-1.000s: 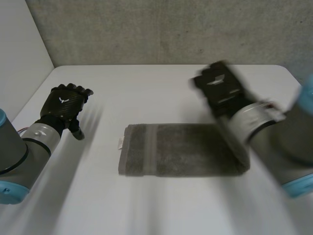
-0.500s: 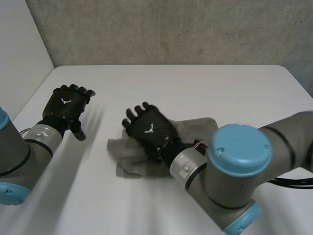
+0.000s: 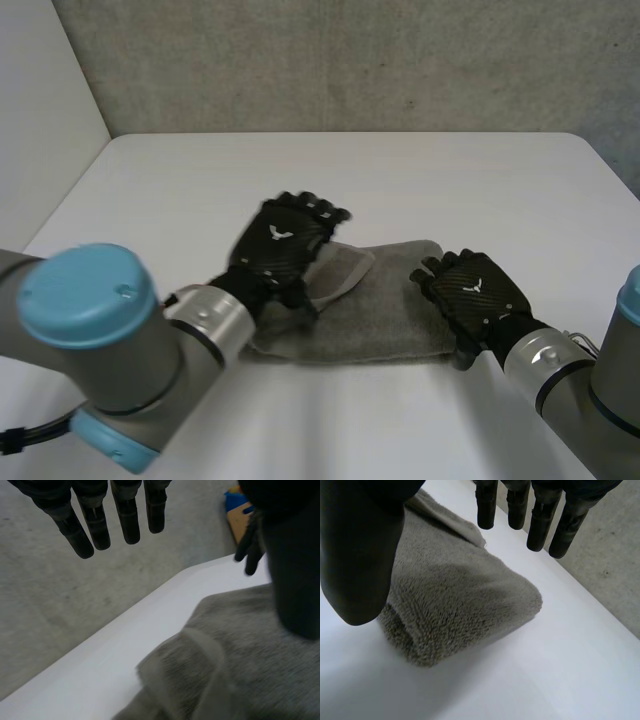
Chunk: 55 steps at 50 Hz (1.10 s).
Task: Fold the towel.
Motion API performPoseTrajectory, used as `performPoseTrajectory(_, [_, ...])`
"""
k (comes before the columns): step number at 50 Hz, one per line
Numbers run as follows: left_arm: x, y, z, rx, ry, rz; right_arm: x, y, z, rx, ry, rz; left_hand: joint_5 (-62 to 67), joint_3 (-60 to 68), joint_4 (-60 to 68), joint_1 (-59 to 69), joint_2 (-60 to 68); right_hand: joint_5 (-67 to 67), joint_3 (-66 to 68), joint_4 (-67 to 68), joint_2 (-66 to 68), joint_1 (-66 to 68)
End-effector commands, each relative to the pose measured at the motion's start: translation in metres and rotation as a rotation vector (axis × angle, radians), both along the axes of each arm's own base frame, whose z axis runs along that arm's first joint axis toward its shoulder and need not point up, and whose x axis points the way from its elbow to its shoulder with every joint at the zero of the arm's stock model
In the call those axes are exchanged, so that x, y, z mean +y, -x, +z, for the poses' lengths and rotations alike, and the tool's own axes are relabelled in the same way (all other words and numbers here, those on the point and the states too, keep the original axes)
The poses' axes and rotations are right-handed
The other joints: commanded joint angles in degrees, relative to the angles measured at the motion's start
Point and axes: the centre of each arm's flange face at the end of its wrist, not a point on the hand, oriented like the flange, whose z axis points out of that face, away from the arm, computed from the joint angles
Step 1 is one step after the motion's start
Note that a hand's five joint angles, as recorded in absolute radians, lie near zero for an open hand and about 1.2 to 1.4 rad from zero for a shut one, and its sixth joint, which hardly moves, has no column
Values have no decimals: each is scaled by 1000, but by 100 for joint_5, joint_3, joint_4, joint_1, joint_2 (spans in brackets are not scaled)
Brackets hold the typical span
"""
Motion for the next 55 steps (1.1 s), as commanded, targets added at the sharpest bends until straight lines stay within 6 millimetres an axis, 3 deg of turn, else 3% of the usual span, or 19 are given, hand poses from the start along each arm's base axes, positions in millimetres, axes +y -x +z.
performPoseTrajectory(1, [-7, 31, -25, -21, -24, -9, -1, 2, -5, -3, -11, 7, -1072, -113, -196, -212, -170, 293, 231, 172, 248, 304])
performPoseTrajectory(9, [-24, 31, -55, -94, -97, 67, -3, 2, -16, 3, -25, 3, -1004, -45, -129, -144, -102, 711, 650, 591, 667, 722])
performPoseTrajectory(15, [-48, 16, -56, -96, -91, 195, -2, -1, -25, 10, -38, 8, -869, 90, 6, -9, 33, 1149, 1088, 1029, 1105, 1160])
performPoseTrajectory(21, [-59, 8, -55, -97, -75, 301, -4, -2, -31, 15, -39, 3, -752, 208, 124, 108, 151, 1840, 1779, 1720, 1796, 1852])
performPoseTrajectory(28, [-68, -7, -55, -121, -61, 473, -16, 4, -39, 53, -16, -97, -752, 208, 124, 108, 151, 4122, 4061, 4002, 4078, 4134])
performPoseTrajectory(38, [-57, -12, -46, -124, -52, 512, -17, 6, -36, 89, 17, -107, -768, 191, 107, 92, 134, 6529, 6468, 6409, 6485, 6540])
performPoseTrajectory(48, [-43, -15, -46, -138, -70, 492, -17, 7, -26, 124, 64, -92, -802, 157, 74, 58, 100, 6645, 6584, 6525, 6601, 6656])
performPoseTrajectory(51, [-38, -18, -43, -140, -73, 490, -19, 5, -12, 146, 133, -77, -836, 124, 40, 24, 66, 6645, 6584, 6525, 6601, 6656])
performPoseTrajectory(55, [-32, -26, -25, -113, -52, 496, -21, -8, 19, 190, 299, -20, -903, 57, -27, -43, -1, 6645, 6584, 6525, 6601, 6656])
